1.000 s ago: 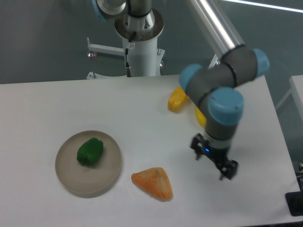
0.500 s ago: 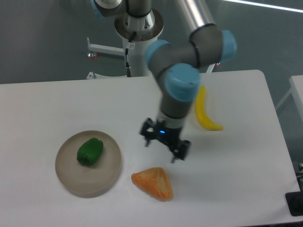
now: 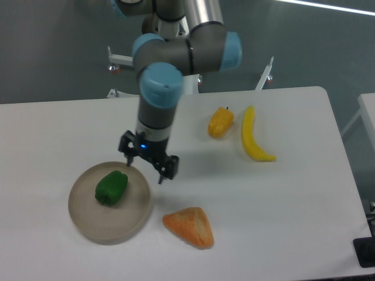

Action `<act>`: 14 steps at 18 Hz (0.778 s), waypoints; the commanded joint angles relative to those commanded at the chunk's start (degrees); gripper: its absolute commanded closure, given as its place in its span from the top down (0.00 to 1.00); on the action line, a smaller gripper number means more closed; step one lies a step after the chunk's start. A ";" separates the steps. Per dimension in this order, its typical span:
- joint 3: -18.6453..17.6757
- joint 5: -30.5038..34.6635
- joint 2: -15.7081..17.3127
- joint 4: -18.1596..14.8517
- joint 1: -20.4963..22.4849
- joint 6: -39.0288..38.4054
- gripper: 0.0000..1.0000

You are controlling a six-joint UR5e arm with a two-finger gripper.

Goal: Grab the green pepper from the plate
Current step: 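Move the open gripper across the table above the green pepper on the plate, then lower the open gripper around the green bell pepper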

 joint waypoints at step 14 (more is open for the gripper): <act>-0.80 0.09 -4.48 4.41 -2.64 0.09 1.00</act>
